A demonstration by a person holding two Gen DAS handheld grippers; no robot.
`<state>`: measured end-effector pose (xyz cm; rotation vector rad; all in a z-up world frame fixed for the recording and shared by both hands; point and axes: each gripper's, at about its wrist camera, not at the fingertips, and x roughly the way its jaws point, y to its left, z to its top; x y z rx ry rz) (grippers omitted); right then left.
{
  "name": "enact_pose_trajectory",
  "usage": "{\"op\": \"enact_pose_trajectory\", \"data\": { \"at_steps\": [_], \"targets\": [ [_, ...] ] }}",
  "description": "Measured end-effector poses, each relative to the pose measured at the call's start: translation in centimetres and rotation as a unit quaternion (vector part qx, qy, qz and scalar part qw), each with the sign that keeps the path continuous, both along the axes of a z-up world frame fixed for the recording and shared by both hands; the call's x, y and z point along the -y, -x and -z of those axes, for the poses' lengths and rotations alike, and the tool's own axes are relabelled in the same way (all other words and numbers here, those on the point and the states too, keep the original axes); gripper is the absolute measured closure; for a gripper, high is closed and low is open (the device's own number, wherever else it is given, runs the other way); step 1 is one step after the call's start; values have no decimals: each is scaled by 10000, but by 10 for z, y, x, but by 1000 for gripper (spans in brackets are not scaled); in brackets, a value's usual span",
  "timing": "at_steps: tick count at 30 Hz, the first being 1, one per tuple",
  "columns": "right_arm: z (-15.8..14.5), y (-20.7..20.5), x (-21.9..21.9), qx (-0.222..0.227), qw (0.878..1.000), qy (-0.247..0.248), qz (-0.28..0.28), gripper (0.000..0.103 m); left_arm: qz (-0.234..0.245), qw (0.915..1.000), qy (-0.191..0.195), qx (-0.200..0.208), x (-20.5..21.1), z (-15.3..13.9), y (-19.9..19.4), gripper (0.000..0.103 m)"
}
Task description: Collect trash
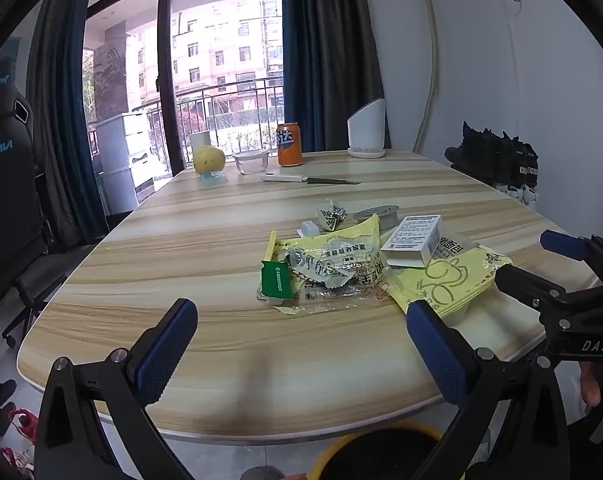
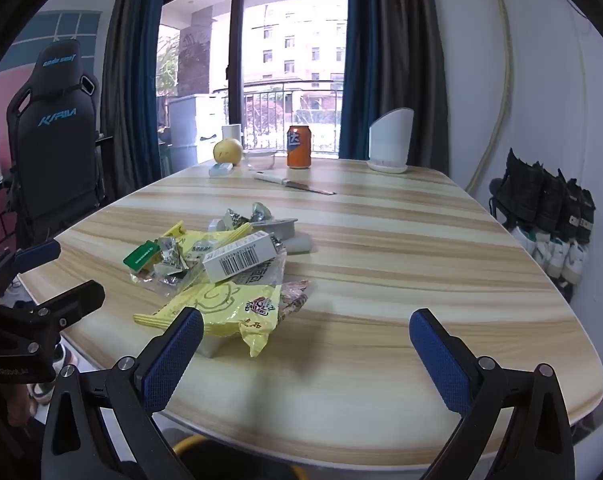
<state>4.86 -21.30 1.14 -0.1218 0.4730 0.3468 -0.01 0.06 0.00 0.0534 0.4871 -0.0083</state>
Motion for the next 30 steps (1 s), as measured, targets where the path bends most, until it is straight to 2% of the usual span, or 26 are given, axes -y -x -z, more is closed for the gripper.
{"op": "enact_pose_trajectory", "data": {
  "at_steps": [30],
  "targets": [
    [2,-1,-2,-45,10000,12,3,0,-38,10000,-7,-37,-2,1,-2,1]
  ]
}}
